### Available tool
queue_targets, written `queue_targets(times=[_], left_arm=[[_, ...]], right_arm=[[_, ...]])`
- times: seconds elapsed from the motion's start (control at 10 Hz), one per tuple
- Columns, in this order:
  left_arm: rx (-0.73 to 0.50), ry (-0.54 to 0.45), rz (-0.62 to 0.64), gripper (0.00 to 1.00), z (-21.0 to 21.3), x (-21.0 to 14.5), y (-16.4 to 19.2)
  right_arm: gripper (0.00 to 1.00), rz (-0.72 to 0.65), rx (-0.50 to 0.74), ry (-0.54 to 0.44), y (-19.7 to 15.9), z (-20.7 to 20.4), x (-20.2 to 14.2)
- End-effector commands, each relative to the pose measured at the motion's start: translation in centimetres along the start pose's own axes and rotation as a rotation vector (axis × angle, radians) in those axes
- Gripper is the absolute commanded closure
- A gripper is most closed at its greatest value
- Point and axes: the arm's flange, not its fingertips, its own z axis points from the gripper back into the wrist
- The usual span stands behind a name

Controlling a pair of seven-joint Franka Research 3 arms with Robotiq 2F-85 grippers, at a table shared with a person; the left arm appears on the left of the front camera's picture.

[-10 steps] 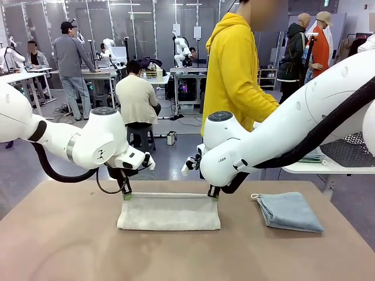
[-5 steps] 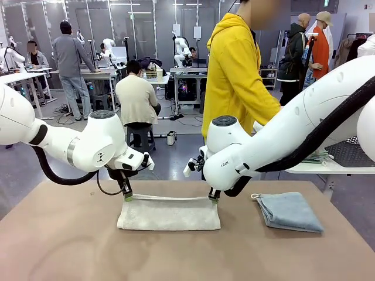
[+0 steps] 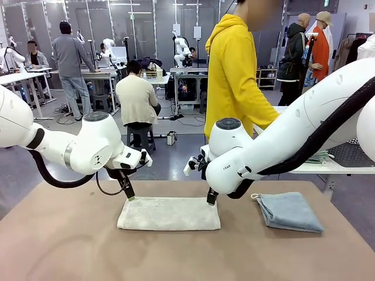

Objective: Fold the towels and place them in the basket.
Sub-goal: When a person lays out a Towel with hook on the table, fold it in half twice.

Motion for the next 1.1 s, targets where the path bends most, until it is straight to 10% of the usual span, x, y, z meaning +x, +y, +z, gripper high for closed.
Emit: queue_targets(times=[0.0,0.8,1.0], left_arm=[[-0.035,-0.047,0.003,0.07,0.8,-1.4,-0.4],[-0.056,-0.04,0.043,0.0,0.9,-0.8,-1.2],[-0.049,-0.11,0.262,0.0,3.8,-1.0,-1.9]], right_arm=[[0.06,-0.029,-0.017,-0.008,0.6,0.3,-1.1],[0.0,-0.019,0.001,-0.001,0.2,0.9,-0.8],[0.0,-0.181,-0.04,-0.011,1.0,4.3,-0.6]])
